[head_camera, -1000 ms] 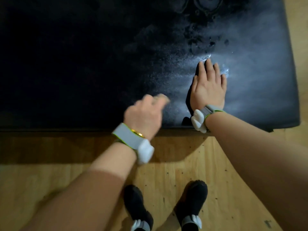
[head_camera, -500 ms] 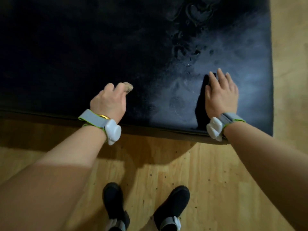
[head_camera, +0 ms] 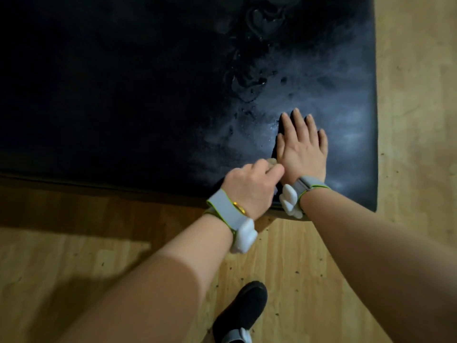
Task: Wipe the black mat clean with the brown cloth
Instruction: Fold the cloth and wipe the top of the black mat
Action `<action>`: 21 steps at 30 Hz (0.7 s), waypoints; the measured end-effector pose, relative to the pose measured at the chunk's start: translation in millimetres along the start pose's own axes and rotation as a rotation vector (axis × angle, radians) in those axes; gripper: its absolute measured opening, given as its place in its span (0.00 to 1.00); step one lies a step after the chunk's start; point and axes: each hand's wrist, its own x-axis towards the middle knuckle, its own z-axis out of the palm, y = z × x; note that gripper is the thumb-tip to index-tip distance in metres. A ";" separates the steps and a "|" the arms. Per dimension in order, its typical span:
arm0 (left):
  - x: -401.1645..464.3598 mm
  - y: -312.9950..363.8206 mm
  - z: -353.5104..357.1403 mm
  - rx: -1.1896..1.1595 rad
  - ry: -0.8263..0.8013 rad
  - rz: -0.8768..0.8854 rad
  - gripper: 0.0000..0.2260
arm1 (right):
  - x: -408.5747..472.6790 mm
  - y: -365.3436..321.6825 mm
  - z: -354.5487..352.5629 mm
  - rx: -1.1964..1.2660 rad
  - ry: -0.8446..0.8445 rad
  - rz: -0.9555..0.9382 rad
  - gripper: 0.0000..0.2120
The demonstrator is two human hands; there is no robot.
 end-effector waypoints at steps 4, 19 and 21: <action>12.1 -23.5 -6.9 0.078 -0.048 -0.023 0.09 | -0.2 1.4 0.2 0.006 0.012 0.005 0.23; 55.8 -14.7 10.4 0.054 0.018 0.063 0.03 | -1.0 3.3 1.5 0.015 -0.036 -0.026 0.26; 72.3 -40.6 9.3 0.177 0.017 0.040 0.06 | -0.6 1.7 2.5 0.024 -0.011 -0.008 0.24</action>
